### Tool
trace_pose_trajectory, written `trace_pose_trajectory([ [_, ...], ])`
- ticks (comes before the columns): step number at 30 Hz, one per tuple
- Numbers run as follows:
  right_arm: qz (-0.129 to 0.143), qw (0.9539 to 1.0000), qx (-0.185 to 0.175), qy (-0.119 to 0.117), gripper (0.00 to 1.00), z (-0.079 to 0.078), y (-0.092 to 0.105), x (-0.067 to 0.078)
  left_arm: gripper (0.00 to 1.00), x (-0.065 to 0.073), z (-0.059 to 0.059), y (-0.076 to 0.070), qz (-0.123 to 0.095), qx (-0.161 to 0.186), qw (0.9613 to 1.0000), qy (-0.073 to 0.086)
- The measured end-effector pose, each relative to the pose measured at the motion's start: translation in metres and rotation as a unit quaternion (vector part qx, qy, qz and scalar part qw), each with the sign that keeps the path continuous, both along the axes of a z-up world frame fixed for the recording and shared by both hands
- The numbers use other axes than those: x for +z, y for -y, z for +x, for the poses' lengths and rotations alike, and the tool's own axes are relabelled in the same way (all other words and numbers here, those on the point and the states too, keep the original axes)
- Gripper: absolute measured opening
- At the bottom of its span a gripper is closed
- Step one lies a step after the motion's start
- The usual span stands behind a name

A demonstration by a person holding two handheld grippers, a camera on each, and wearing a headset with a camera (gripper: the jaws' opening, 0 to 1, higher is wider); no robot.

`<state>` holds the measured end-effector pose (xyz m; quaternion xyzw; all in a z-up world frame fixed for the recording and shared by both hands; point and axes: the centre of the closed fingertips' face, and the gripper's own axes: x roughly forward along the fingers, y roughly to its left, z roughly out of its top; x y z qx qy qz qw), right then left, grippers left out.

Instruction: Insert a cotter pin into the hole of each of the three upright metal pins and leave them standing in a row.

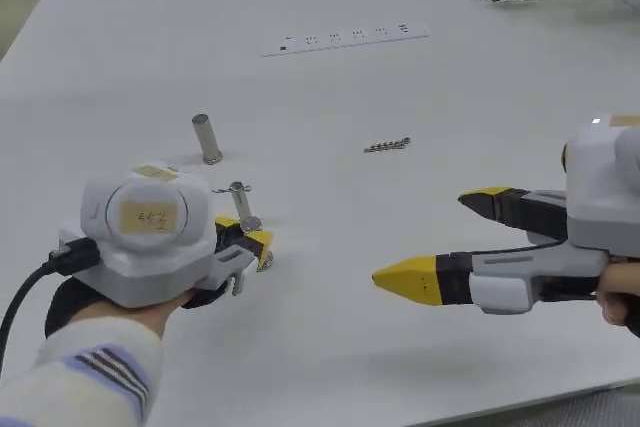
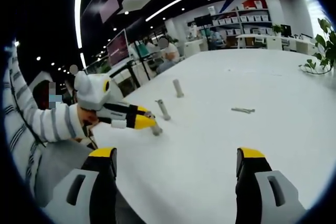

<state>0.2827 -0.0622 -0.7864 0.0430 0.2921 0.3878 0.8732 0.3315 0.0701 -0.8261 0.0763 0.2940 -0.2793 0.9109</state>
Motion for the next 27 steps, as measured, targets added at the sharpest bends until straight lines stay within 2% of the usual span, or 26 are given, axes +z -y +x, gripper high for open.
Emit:
trace_pose_trajectory([
  [4, 0.005, 1.0000, -0.001, -0.005, 0.95, 0.000, -0.002, 0.000, 0.12, 0.000, 0.000, 0.000, -0.009, 0.004, 1.0000, -0.002],
  [8, 0.007, 1.0000, 0.001, -0.001, 0.95, 0.000, -0.003, 0.002, 0.12, 0.000, 0.000, 0.000, -0.007, 0.002, 1.0000, 0.001],
  [11, 0.006, 1.0000, 0.002, -0.001, 0.95, 0.000, -0.004, 0.001, 0.12, 0.004, 0.001, 0.002, -0.008, -0.010, 0.9998, 0.014],
  [12, 0.006, 1.0000, 0.002, -0.002, 0.95, 0.000, -0.004, 0.001, 0.14, 0.005, 0.000, 0.002, -0.016, -0.012, 0.9998, 0.007],
  [13, 0.006, 1.0000, 0.003, -0.002, 0.95, 0.000, -0.004, 0.001, 0.17, 0.007, -0.001, 0.004, -0.038, -0.004, 0.9992, -0.006],
  [15, 0.004, 1.0000, 0.003, -0.004, 0.95, 0.000, -0.003, 0.000, 0.26, 0.014, 0.002, 0.006, -0.059, -0.004, 0.9983, 0.001],
  [19, -0.003, 1.0000, 0.007, -0.005, 0.95, 0.000, -0.004, -0.001, 0.37, 0.023, 0.001, -0.001, -0.067, -0.002, 0.9977, 0.007],
  [21, -0.008, 0.9999, 0.008, -0.004, 0.95, 0.001, -0.003, -0.002, 0.40, 0.029, 0.002, -0.006, -0.065, 0.000, 0.9974, 0.029],
  [22, -0.008, 0.9999, 0.008, -0.005, 0.95, 0.001, -0.003, -0.002, 0.41, 0.029, 0.003, -0.010, -0.057, 0.006, 0.9977, 0.036],
  [23, -0.007, 0.9999, 0.008, -0.006, 0.95, 0.001, -0.003, -0.002, 0.44, 0.028, 0.002, -0.011, -0.055, 0.007, 0.9979, 0.034],
  [25, -0.006, 0.9999, 0.009, -0.008, 0.95, 0.001, -0.004, -0.002, 0.50, 0.026, -0.002, -0.011, -0.067, 0.005, 0.9976, 0.020],
  [26, -0.006, 0.9999, 0.010, -0.009, 0.95, 0.001, -0.004, -0.003, 0.55, 0.025, -0.003, -0.010, -0.069, 0.003, 0.9974, 0.020],
  [27, -0.007, 0.9999, 0.011, -0.011, 0.95, 0.000, -0.005, -0.003, 0.58, 0.024, -0.007, -0.007, -0.087, 0.003, 0.9962, 0.008],
])
